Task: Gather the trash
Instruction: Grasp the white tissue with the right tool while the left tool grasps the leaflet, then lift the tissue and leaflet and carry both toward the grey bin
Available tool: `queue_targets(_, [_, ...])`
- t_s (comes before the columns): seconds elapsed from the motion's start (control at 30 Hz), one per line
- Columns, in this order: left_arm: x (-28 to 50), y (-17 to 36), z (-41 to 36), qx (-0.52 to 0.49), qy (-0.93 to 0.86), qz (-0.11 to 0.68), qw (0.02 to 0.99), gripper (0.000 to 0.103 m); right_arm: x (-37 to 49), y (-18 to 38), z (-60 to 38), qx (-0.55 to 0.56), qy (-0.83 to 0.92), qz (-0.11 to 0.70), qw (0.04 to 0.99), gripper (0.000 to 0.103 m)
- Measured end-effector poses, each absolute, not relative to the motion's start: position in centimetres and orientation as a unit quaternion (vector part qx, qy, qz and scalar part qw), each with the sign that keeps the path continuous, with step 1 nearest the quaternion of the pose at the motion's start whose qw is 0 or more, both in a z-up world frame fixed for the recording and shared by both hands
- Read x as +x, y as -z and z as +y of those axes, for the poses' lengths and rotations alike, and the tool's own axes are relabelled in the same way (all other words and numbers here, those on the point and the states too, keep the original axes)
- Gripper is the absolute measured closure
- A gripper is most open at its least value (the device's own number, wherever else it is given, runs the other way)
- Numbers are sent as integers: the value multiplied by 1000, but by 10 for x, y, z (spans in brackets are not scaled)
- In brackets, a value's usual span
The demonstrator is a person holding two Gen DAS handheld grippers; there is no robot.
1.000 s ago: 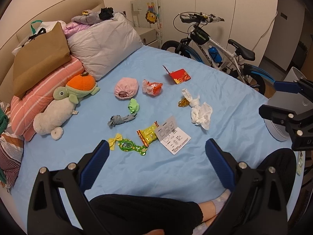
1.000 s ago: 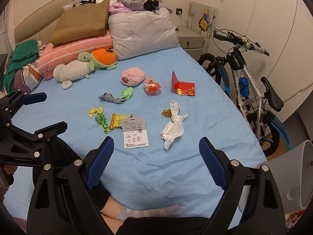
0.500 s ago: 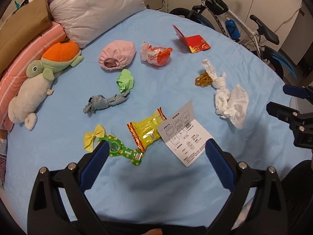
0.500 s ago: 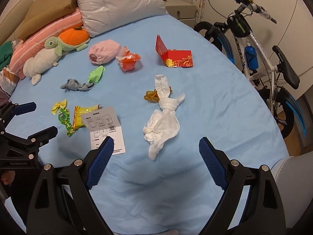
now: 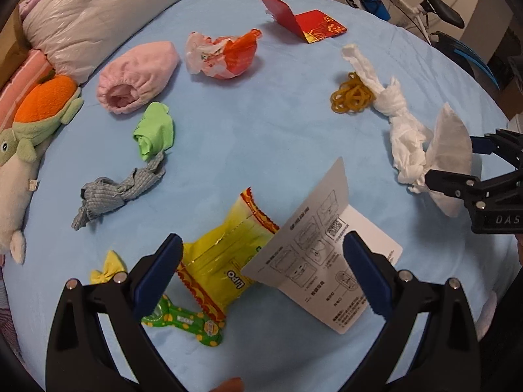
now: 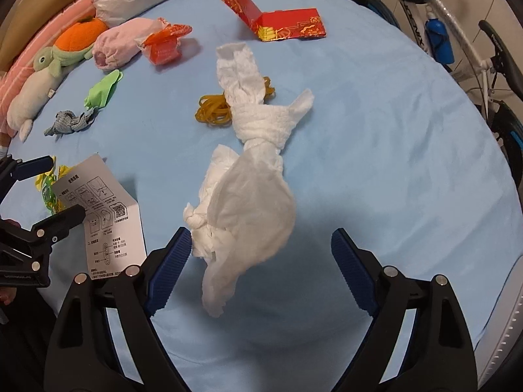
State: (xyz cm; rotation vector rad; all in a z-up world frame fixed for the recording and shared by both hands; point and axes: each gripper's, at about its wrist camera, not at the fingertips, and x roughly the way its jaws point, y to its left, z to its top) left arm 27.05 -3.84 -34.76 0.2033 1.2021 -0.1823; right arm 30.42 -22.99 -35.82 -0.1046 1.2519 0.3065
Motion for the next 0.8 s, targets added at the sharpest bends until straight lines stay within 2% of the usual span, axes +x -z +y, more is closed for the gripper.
queue_targets(0.03, [271,349,-41,100,88,561,817,8,303,360,-227,-52,-155,582,796,36])
queue_targets(0.07, [271,350,-43,104,92,558,818,31,303,360,-224,-55,-169,581,794,44])
queue_targets(0.1, [271,353,-45,106,101,563,813,65,301,359,-221,-58,-180,579,793,51])
queue_targets(0.13, [272,355,-47,107,105,569,808,64,300,358,-218,-64,-186,576,793,55])
queue_targets(0.2, [271,355,-48,104,117,565,810,75,296,355,-212,-79,-200,568,795,73])
queue_targets(0.3, [268,351,-49,96,130,559,813,87,291,350,-206,-99,-209,560,796,90])
queue_targets(0.4, [264,343,-52,87,141,552,817,96,287,347,-207,-103,-209,559,795,92])
queue_targets(0.5, [259,336,-56,91,143,547,820,101,287,339,-207,-101,-210,555,798,94])
queue_targets(0.8, [245,308,-59,77,147,534,829,102,264,305,-207,-106,-219,526,815,96])
